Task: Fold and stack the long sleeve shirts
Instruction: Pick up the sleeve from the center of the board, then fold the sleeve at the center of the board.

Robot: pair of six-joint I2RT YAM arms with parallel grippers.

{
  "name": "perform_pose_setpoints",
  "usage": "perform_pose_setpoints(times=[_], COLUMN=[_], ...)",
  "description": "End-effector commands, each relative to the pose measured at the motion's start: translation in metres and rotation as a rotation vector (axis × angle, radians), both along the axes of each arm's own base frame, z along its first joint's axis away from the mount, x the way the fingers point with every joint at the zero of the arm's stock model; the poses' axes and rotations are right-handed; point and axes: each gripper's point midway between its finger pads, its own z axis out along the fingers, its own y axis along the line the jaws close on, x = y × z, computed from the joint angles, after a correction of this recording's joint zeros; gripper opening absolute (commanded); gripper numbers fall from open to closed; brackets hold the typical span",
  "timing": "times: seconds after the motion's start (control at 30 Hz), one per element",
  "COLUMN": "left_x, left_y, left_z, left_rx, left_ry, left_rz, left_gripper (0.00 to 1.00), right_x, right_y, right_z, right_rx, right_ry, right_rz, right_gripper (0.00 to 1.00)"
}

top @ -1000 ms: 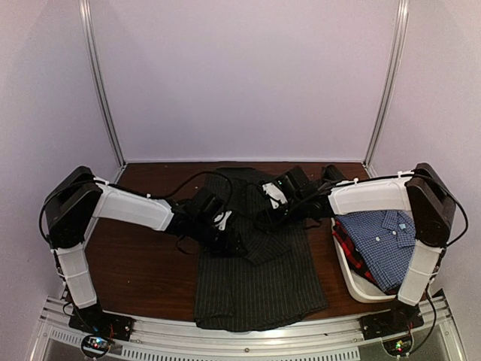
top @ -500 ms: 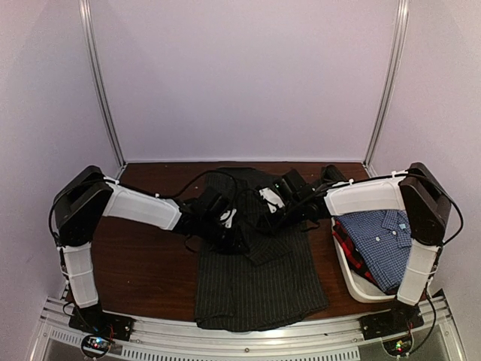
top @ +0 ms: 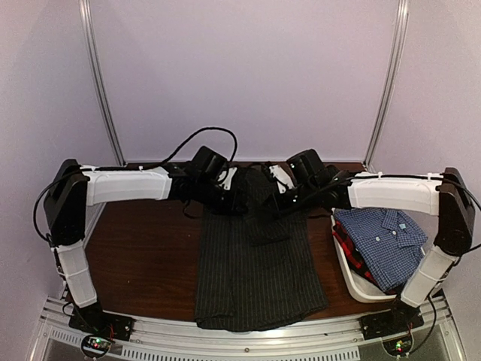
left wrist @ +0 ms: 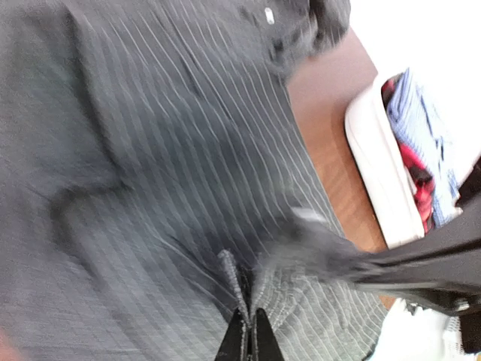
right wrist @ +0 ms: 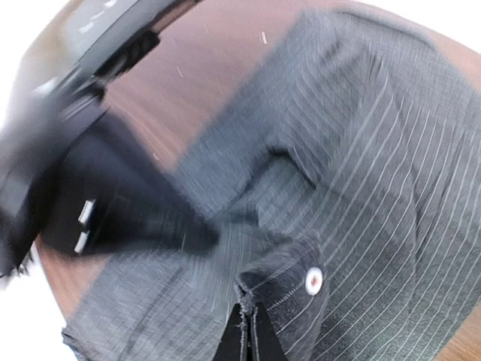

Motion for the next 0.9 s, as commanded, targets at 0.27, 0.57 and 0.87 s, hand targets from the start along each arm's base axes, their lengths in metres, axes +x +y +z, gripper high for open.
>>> perform_pose_setpoints(times=[0.27,0.57,0.87], left_x=[0.003,-0.054,-0.089], left_y=[0.066,0.091,0.099], left_z=[0.121,0.076,0.039], left_rx=[0.036,0.035,0.025], left_ry=[-0.383,-0.253,-0.149], left_rz=[-0.090,-0.158,-0.187], left_gripper=[0.00,0.00,0.00], right_x=[-0.033,-0.076,-0.093], right_y=[0.035,0.067,0.067], right_z=[0.088,0.048,0.046], right_rx=[0.294,0.254,0.212], right_ry=[-0.057,0.016,0.032], right_rz=[0.046,0.141,0.196], right_gripper=[0.00,0.00,0.00])
